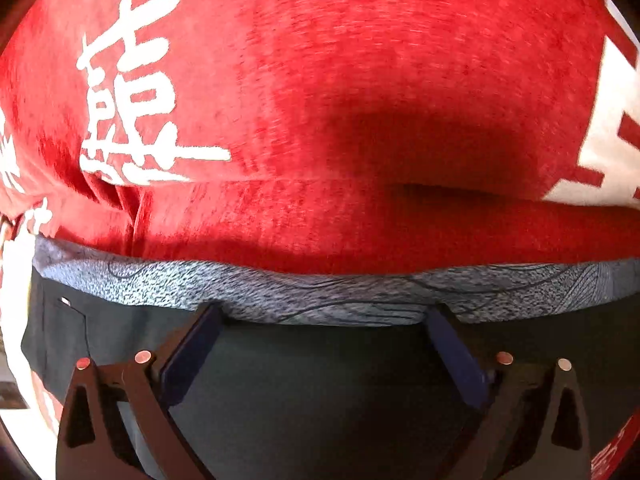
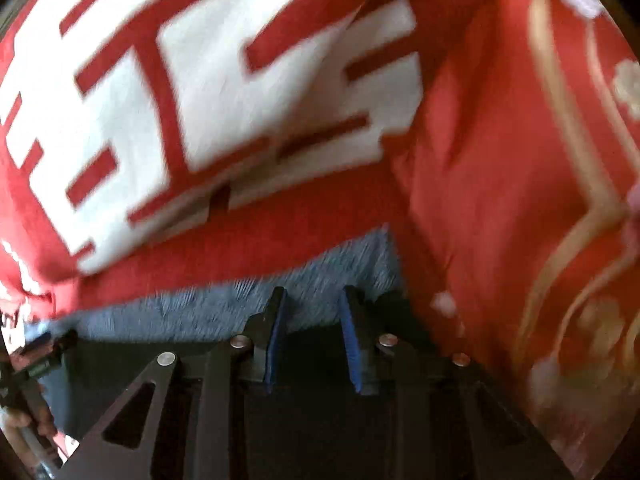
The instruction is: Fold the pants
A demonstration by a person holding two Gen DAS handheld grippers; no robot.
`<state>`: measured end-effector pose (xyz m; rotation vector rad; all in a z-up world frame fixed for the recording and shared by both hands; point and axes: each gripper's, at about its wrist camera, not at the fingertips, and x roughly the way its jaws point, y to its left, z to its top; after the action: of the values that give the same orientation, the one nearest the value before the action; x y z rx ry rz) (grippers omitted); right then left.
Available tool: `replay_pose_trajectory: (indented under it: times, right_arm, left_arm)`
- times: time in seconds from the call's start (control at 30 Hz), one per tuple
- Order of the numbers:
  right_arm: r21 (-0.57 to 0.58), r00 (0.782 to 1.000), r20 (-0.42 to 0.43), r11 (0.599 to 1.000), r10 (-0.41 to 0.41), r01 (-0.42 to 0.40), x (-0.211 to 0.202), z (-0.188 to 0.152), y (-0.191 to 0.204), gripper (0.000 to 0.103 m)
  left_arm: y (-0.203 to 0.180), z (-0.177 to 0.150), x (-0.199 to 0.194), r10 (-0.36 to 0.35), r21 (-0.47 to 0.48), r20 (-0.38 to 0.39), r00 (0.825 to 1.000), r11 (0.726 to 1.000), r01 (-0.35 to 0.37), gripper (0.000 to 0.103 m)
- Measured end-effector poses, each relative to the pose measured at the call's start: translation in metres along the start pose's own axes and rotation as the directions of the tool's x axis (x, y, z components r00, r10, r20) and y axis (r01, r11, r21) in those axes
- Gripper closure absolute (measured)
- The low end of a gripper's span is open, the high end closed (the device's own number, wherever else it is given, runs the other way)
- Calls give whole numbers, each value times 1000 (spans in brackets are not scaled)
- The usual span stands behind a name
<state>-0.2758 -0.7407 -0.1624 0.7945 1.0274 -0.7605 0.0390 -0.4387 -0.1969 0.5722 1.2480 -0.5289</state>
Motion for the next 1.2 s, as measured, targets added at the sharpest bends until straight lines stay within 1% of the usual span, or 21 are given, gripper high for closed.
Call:
replay_pose_trajectory:
  times: [0.1, 0.13, 0.17, 0.23, 0.27, 0.33, 0.47, 0.57, 0.6, 0.67, 0.7, 0.77, 0.8, 0.83, 0.87, 0.9, 0.97, 1.0, 1.07, 1.1, 1.2]
  right_arm:
    - [76, 999, -32, 997, 10, -7, -11, 0, -3, 71]
    - [91, 999, -42, 996, 18, -14, -15, -2, -2, 66]
    - [110, 998, -48, 993, 36, -30, -21, -5, 1, 58]
    - [133, 993, -49, 986, 107, -100, -34, -17, 11, 55]
    - [122, 987, -68, 983, 145, -136, -38, -25, 22, 55]
    - [82, 979, -95, 981, 183, -175, -40, -38, 45, 55]
    - [-40, 937, -176, 949, 302, -313, -41, -61, 114, 55]
    - [-154, 899, -238, 899, 369, -410, -43, -75, 184, 55]
    - [-175, 889, -253, 886, 381, -429, -41, -87, 200, 55]
    - [-202, 874, -276, 865, 400, -460, -38, -93, 236, 55]
    - [-221, 859, -301, 846, 414, -485, -32, -95, 266, 55]
    - [-267, 841, -336, 814, 423, -516, -18, -102, 310, 55]
    - [-312, 833, -360, 787, 420, -532, -13, -106, 346, 55]
    - [-340, 826, -379, 768, 417, -544, -5, -109, 375, 55]
    - [-364, 816, -401, 745, 416, -559, 3, -113, 402, 55]
    - [-390, 802, -429, 715, 417, -580, 10, -117, 439, 55]
    - [-430, 789, -458, 674, 410, -600, 19, -124, 485, 55]
    - [-453, 781, -478, 648, 402, -612, 31, -127, 519, 55]
    - [-482, 770, -507, 614, 387, -625, 48, -132, 566, 55]
    - [-499, 762, -525, 589, 378, -636, 59, -136, 596, 55]
    - [-552, 762, -552, 536, 340, -639, 77, -149, 647, 54]
  left_arm:
    - [15, -1, -5, 30, -5, -17, 999, 1000, -30, 0]
    - [21, -3, -9, 36, -4, -13, 999, 999, -36, 0]
    - [29, -6, -14, 41, -2, -10, 999, 999, -41, 0]
    - [44, -13, -19, 49, 2, -8, 999, 999, -49, 0]
    - [52, -17, -22, 56, 3, -8, 998, 998, -56, 0]
    - [72, -28, -27, 60, 0, -8, 998, 998, -61, 0]
    - [121, -45, -32, 67, -20, -4, 998, 998, -67, 0]
    - [155, -60, -34, 73, -34, 4, 997, 997, -73, 0]
    - [171, -61, -33, 84, -37, 10, 996, 996, -83, 0]
    - [204, -65, -31, 100, -42, 19, 995, 994, -99, 0]
    - [222, -66, -33, 107, -47, 32, 994, 993, -105, 0]
    - [259, -68, -27, 138, -52, 60, 989, 990, -135, 0]
    - [280, -71, -20, 163, -58, 56, 985, 985, -160, 0]
    - [295, -72, -9, 167, -68, 38, 985, 984, -164, 0]
    - [310, -78, -1, 158, -87, 12, 987, 984, -156, 0]
    - [329, -85, 8, 114, -124, -10, 993, 986, -114, 0]
    - [345, -91, 12, 30, -159, 14, 999, 987, -27, 0]
    - [348, -94, 12, 26, -149, 27, 999, 989, -22, 0]
    - [351, -98, 11, 11, -147, 46, 999, 989, -4, 0]
    - [352, -99, 12, -1, -155, 54, 999, 988, 9, 0]
    - [356, -102, 10, -25, -161, 72, 997, 986, 36, 0]
